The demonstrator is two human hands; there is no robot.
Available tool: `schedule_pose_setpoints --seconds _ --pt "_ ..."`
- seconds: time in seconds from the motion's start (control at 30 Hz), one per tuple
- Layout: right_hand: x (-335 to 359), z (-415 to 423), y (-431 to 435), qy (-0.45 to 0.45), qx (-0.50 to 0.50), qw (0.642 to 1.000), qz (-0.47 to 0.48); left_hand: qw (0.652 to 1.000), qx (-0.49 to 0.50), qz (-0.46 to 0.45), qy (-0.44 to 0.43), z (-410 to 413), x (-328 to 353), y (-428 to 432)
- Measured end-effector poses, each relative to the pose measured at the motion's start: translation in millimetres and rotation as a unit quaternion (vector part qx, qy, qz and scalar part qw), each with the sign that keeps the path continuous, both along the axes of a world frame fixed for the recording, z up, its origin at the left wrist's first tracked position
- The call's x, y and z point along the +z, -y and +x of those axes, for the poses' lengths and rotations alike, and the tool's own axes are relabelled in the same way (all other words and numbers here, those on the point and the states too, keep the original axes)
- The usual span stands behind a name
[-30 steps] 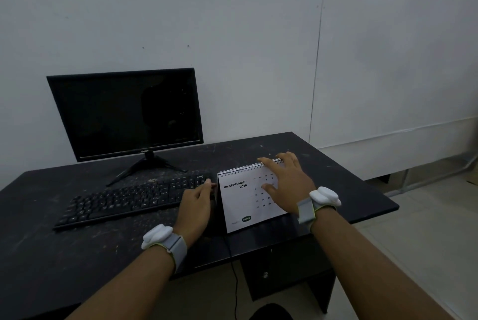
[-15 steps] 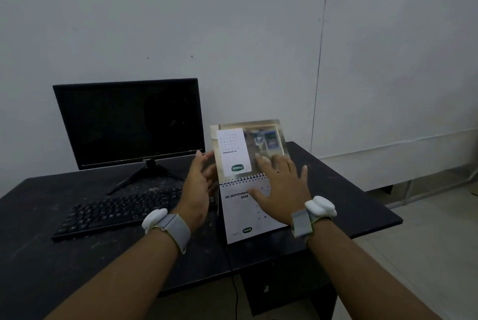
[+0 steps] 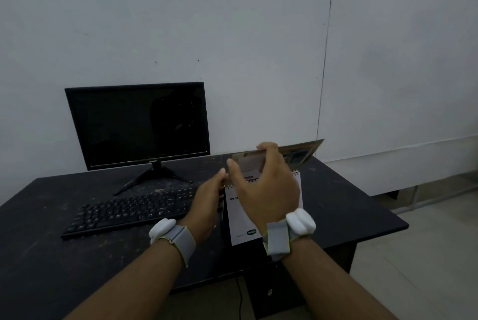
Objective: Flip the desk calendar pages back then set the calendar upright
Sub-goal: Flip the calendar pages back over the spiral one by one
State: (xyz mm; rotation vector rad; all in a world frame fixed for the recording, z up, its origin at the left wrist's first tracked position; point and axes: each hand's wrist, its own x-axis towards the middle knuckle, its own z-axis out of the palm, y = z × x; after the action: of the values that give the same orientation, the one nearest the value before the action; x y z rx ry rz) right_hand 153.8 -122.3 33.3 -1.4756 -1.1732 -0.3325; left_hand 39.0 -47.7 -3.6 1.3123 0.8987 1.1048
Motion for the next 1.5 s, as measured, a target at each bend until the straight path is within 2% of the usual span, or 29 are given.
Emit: schedule_pose_setpoints --seconds 0.1,0.2,0.4,0.53,0.87,1.03,1.1,1.23,1.33,1.5 --pt "-22 -9 20 -0.066 0.001 0.997 0.038 0.999 -0.003 0.027 -0.027 -2 -5 -3" --pt "-51 -17 36 -0.167 0.015 0.986 0.020 0.998 -0.001 0.028 -0.055 -2 -12 -8" --pt "-99 -15 44 -0.292 0.053 0.940 -0.166 0.997 0.012 0.037 -0.070 -4 -18 -18" --pt "-104 -4 39 -0.303 0.129 0.894 -0.305 0.995 0.016 0.045 -0.088 -7 -20 -20" --pt "-97 9 15 -0.226 0.139 0.872 -0.411 0.994 0.026 0.052 -0.094 -2 -18 -28" --pt "-102 16 4 -0.122 0.096 0.889 -0.430 0.993 0.019 0.051 -0.102 -2 -21 -33" --pt "-100 19 -1 -0.074 0.063 0.905 -0.413 0.993 0.020 0.039 -0.112 -2 -24 -36" --pt "-76 26 -13 0.048 -0.040 0.949 -0.310 0.989 0.022 -0.043 -0.140 -2 -32 -38" --pt "-63 38 -26 0.159 -0.070 0.937 -0.303 0.985 0.043 -0.083 -0.146 -4 -38 -37" --pt "-73 55 -43 0.165 -0.027 0.923 -0.346 0.979 0.077 -0.090 -0.167 -8 -40 -34"
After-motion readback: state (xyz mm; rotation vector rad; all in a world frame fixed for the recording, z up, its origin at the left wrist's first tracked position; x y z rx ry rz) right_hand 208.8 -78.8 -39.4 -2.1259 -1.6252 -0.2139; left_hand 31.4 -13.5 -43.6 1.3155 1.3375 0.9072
